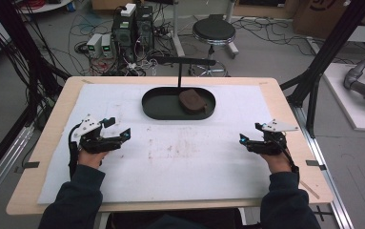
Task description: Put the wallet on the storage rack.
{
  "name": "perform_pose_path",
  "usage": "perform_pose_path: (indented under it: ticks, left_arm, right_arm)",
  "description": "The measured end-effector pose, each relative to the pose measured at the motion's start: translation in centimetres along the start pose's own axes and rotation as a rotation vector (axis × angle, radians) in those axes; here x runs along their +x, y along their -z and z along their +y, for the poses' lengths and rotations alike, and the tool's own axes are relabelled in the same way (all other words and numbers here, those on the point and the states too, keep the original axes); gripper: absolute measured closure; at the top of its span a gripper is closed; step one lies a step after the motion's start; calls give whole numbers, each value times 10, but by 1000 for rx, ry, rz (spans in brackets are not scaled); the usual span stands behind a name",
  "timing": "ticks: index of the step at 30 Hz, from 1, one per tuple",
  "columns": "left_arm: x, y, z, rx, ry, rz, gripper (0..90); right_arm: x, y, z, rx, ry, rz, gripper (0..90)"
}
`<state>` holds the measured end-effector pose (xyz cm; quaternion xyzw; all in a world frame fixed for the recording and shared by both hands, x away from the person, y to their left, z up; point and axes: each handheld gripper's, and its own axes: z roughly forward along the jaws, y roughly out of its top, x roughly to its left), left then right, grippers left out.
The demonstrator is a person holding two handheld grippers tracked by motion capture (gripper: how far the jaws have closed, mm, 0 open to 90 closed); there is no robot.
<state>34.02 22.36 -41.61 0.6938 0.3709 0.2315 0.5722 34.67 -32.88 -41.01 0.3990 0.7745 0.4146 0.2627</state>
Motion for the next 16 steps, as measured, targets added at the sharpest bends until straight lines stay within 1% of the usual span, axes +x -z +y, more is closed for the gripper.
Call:
perform_pose_path:
  ticks: [8,16]
  left_arm:
    - [1,0,-1,3,5,6,182]
    - [1,-1,-1,7,0,7,181]
  right_arm:
    - [-1,-1,-2,1,0,-16,216]
    - [-3,-1,-3,4,-11,-19,216]
